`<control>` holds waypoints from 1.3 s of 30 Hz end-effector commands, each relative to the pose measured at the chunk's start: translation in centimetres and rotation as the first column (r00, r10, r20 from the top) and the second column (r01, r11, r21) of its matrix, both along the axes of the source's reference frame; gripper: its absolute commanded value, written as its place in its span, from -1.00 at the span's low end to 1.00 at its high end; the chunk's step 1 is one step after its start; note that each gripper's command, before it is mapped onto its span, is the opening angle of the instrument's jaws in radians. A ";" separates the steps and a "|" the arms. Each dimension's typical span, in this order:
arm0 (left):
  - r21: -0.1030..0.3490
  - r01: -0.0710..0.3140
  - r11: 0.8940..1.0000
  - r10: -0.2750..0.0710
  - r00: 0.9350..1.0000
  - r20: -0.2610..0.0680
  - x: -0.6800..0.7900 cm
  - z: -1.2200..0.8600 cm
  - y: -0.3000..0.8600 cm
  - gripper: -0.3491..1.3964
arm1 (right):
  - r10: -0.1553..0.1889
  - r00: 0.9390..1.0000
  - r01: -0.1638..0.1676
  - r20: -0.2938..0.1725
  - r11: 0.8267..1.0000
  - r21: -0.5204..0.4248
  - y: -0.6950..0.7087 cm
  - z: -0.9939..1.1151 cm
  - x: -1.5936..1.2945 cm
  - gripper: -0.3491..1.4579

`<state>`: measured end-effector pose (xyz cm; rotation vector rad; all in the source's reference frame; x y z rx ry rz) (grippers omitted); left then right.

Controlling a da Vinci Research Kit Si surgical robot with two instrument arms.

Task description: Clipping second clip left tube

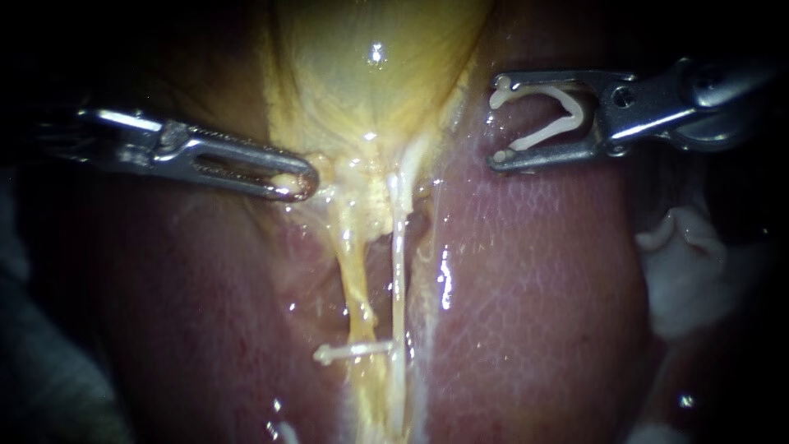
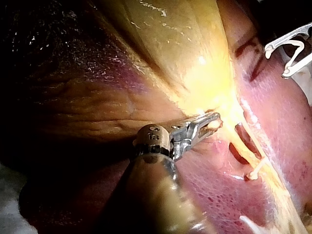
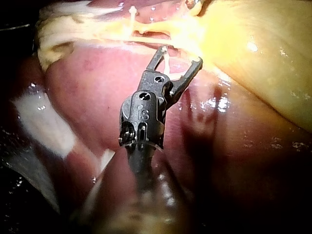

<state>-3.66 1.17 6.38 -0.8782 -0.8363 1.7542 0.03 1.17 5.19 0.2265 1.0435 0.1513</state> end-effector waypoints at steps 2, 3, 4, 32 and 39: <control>0.002 -0.002 1.000 0.002 1.000 0.001 0.03 -0.03 0.01 -1.00 | -0.003 1.000 0.003 -0.001 1.000 -0.005 0.00 0.00 0.00 -0.06; 0.003 -0.004 1.000 0.004 1.000 0.003 0.05 -0.04 0.02 -1.00 | -0.003 1.000 0.003 -0.001 1.000 -0.005 0.00 0.00 0.00 -0.06; 0.007 -0.009 1.000 0.009 1.000 0.006 0.09 -0.07 0.04 -1.00 | -0.006 1.000 0.006 -0.001 1.000 -0.010 0.00 0.00 0.00 -0.06; -0.016 0.087 0.996 -0.087 0.996 -0.015 0.68 -0.75 0.40 -1.00 | -0.046 0.996 0.056 -0.071 0.988 0.141 -0.46 -0.04 0.41 -0.06; -0.016 0.087 0.996 -0.087 0.996 -0.015 0.68 -0.75 0.40 -1.00 | -0.049 0.995 0.071 -0.090 0.964 0.255 -0.82 0.12 0.76 -0.07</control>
